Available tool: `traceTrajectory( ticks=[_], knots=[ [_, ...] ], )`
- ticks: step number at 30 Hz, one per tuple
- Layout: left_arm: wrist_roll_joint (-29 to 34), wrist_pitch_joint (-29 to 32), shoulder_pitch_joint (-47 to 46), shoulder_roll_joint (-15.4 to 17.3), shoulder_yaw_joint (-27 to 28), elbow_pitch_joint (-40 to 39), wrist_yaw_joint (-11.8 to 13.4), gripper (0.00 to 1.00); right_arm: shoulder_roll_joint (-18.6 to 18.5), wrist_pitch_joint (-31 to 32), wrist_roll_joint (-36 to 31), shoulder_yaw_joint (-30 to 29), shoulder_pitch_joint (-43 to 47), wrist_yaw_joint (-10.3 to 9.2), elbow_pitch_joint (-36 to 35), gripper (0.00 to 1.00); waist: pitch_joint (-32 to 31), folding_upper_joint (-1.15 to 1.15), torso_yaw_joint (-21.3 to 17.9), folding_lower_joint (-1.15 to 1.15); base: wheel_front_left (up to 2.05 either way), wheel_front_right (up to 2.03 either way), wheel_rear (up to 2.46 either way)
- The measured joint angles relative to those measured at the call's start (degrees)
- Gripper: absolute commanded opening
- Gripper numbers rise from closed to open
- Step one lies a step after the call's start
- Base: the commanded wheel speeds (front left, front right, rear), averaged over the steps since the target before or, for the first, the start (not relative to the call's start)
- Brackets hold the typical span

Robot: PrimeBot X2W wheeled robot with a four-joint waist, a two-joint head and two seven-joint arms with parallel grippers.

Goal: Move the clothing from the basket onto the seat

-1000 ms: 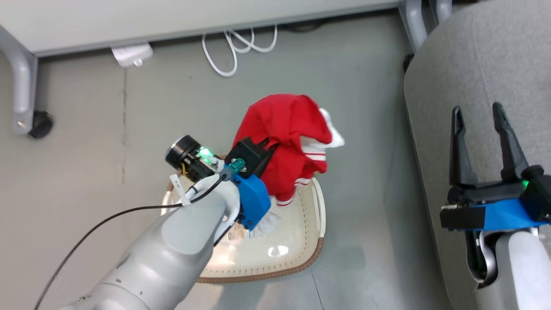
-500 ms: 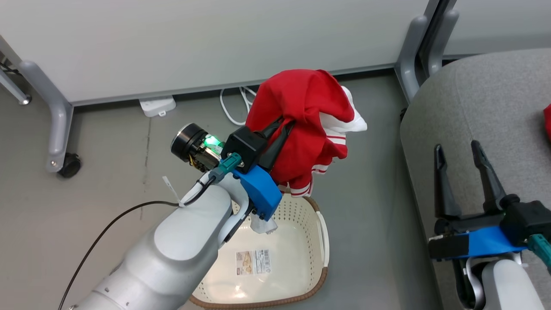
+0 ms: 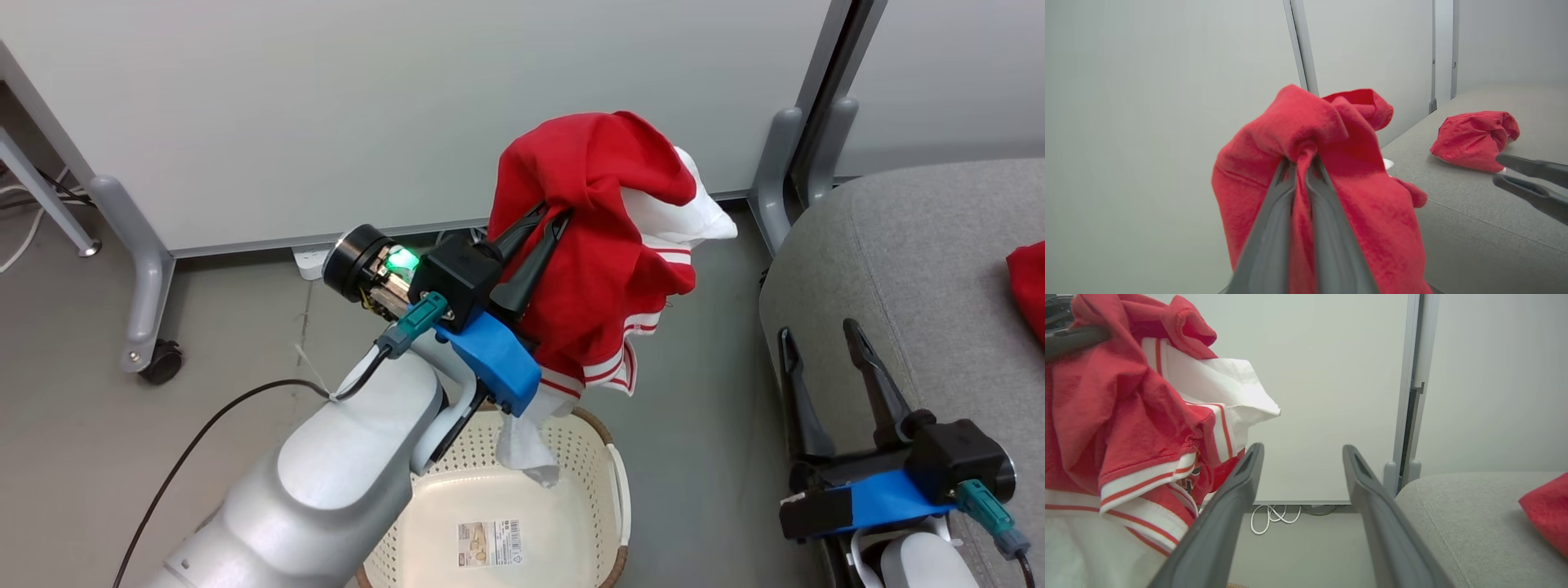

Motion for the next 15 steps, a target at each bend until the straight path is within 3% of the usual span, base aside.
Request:
traceTrajectory(
  ticks=[15],
  knots=[
    [-0.6, 1.6, 1.0, 1.6, -0.2, -4.0, 1.3, 0.0, -0.1, 0.0, 0.8, 6.8, 0.1, 0.0, 0.9, 1.0, -0.7, 0.0, 0.8, 0.01, 0.0, 0.0, 0.0]
  ],
)
